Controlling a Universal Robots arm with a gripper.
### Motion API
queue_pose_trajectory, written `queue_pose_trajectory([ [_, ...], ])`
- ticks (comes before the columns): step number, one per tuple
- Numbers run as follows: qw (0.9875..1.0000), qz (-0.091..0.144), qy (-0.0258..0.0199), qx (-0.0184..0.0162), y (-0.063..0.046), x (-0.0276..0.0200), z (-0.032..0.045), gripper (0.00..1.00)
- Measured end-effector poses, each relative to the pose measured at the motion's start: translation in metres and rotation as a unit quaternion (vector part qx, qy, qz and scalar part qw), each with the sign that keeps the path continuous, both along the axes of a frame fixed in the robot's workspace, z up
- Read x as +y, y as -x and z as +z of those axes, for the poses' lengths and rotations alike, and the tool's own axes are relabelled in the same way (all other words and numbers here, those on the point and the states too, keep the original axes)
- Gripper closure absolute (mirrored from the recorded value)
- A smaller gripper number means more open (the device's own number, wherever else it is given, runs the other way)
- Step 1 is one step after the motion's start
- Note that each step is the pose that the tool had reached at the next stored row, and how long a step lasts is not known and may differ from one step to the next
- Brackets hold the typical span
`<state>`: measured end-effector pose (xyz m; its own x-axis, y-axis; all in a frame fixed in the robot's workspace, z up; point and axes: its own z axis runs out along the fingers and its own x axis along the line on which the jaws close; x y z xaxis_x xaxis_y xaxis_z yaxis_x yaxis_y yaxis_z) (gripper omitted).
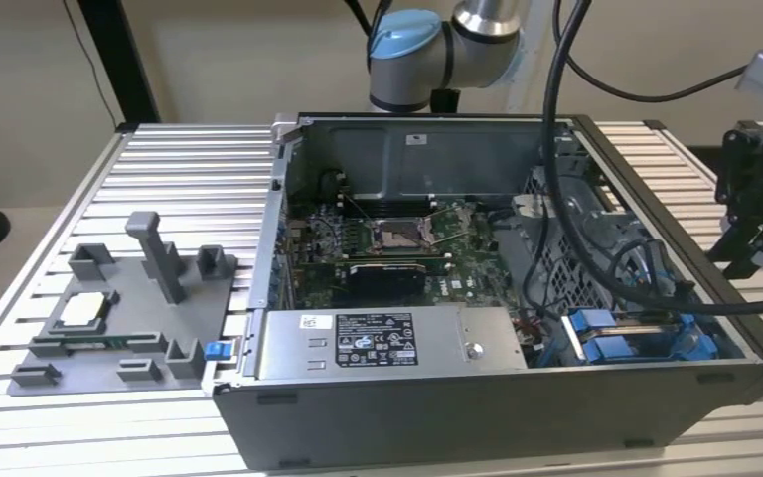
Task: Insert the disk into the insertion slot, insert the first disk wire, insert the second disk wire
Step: 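Insert the second disk wire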
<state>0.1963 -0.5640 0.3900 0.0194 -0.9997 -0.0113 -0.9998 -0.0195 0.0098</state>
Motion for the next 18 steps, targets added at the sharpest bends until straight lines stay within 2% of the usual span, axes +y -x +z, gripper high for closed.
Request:
queue_pose_trajectory([
  [3,1.0,0.0,0.0001,0.0031,-0.001,0.0,-0.0031,1.0],
  [4,1.0,0.0,0.0001,0.0041,-0.001,0.0,-0.0043,0.0],
  [10,1.0,0.0,0.0,0.0088,-0.005,0.0,-0.0124,0.0],
  [16,0.9998,0.0,0.0001,0.018,-0.006,0.0,-0.0193,0.0],
  [18,0.9998,0.0,0.0001,0.0189,-0.006,0.0,-0.0204,0.0],
])
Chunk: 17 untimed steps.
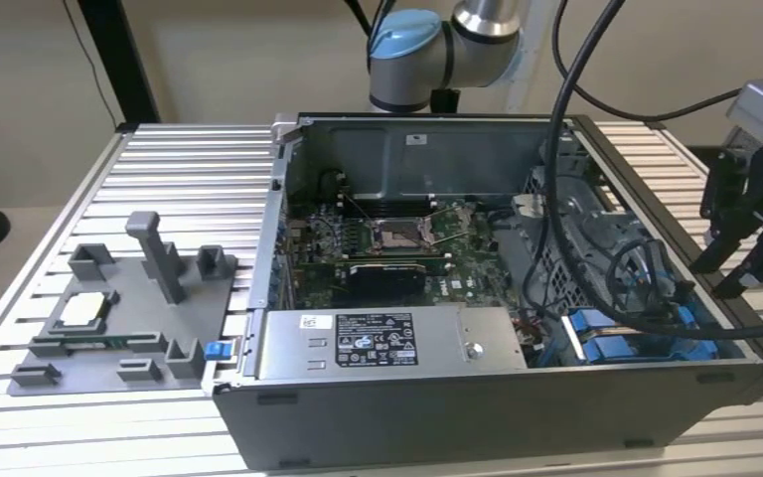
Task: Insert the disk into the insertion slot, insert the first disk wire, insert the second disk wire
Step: 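Insert the second disk wire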
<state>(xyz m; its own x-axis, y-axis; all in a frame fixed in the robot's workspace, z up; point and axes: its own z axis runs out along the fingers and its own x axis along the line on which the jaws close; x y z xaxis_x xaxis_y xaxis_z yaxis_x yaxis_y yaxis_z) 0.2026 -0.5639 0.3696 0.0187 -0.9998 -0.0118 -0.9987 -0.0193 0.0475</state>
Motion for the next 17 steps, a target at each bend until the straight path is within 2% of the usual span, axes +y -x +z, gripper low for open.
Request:
queue_pose_trajectory([
  [8,1.0,0.0,-0.0002,0.0004,-0.0002,0.0,-0.0023,0.0],
  [13,1.0,0.0,0.0,0.0055,-0.0006,0.0006,-0.0078,0.0],
  [17,1.0,0.0,-0.0001,0.0085,-0.0006,0.0033,-0.0081,0.0],
])
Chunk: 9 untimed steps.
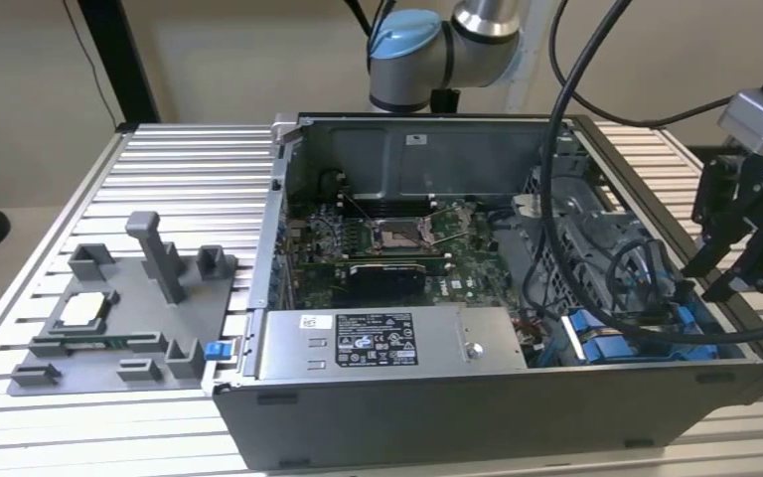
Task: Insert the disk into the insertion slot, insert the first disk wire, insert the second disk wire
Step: 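Insert the second disk wire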
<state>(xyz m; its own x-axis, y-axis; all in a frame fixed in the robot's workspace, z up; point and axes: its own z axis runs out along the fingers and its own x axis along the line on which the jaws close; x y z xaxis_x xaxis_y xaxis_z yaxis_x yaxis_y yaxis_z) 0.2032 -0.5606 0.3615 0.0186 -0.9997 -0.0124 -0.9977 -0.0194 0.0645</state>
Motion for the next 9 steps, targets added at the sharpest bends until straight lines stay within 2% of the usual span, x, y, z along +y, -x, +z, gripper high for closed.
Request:
queue_pose_trajectory([
  [1,1.0,0.0,0.0,0.0005,0.0,0.0009,0.0,0.0],
  [3,1.0,0.0,0.0,0.0049,-0.0001,0.0023,-0.0003,0.0],
  [4,1.0,0.0,0.0,0.008,0.0,0.0023,-0.0004,0.0],
  [6,0.9998,0.0,0.0,0.0179,0.0,0.0024,-0.0009,0.0],
  [7,0.9998,0.0,-0.0001,0.0212,0.0001,0.0024,-0.0014,0.0],
  [9,0.9997,0.0,-0.0001,0.0253,0.0001,0.0025,-0.003,0.0],
])
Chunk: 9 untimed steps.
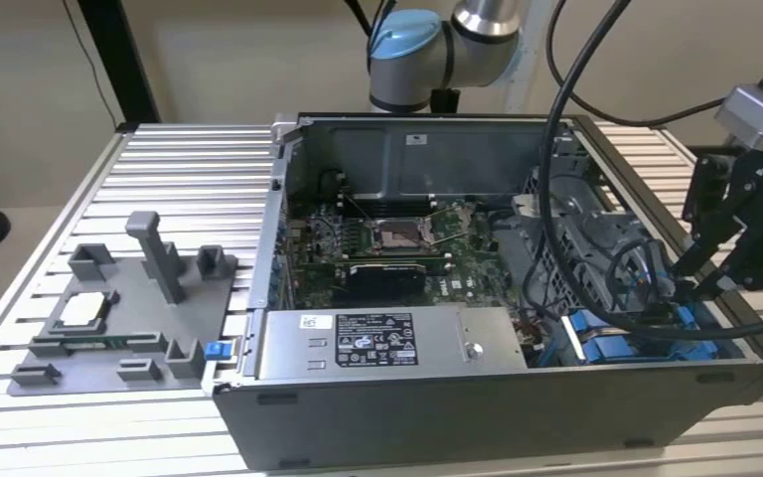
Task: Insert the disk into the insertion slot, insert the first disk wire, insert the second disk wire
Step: 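Insert the second disk wire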
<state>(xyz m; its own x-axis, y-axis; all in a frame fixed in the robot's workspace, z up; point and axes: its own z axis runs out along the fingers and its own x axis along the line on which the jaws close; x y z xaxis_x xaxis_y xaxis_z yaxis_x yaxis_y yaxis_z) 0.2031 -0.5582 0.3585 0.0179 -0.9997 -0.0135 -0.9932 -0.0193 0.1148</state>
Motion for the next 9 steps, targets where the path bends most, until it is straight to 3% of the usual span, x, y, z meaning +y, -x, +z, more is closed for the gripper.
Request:
queue_pose_trajectory([
  [7,1.0,0.0,0.0,0.001,0.0,0.0002,-0.0015,0.0],
  [8,1.0,0.0,0.0,0.001,0.0,0.0002,-0.0015,1.0],
  [9,1.0,0.0,-0.0001,0.001,0.0,0.0002,-0.0016,1.0],
])
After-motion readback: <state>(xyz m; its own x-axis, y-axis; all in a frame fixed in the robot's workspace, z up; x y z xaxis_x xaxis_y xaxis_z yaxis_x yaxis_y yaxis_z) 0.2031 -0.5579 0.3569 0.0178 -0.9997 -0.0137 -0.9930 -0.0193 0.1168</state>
